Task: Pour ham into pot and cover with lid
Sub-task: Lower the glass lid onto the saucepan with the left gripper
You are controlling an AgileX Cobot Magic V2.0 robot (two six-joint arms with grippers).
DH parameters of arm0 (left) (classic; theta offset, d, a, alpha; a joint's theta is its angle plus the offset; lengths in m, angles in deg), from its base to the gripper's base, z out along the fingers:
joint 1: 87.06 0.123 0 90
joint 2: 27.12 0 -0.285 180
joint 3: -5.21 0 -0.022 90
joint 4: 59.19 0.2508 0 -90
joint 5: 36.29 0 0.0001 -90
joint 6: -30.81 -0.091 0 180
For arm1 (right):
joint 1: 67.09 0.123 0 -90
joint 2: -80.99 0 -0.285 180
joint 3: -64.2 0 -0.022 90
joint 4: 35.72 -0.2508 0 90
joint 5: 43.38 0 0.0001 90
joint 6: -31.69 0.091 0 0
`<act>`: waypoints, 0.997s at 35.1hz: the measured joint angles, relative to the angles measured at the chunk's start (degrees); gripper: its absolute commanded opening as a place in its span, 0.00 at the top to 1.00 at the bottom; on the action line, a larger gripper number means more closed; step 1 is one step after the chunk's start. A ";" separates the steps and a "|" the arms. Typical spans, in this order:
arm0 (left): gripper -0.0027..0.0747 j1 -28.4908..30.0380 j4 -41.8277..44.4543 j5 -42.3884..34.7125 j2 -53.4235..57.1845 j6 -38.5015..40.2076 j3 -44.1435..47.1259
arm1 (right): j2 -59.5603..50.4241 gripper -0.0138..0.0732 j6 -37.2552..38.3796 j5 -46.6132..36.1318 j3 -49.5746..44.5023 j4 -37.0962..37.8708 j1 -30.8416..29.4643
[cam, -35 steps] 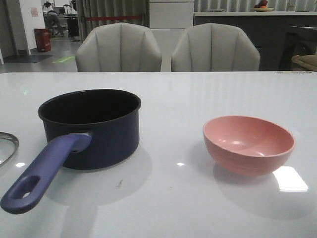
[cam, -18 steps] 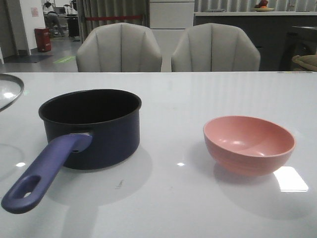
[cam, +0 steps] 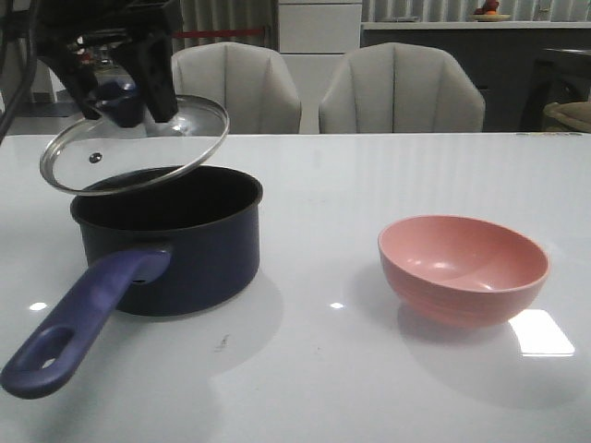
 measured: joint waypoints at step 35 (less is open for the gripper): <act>0.63 -3.25 0.11 6.19 -6.14 -0.13 -5.69 | 0.00 0.66 0.00 0.00 0.00 0.00 0.00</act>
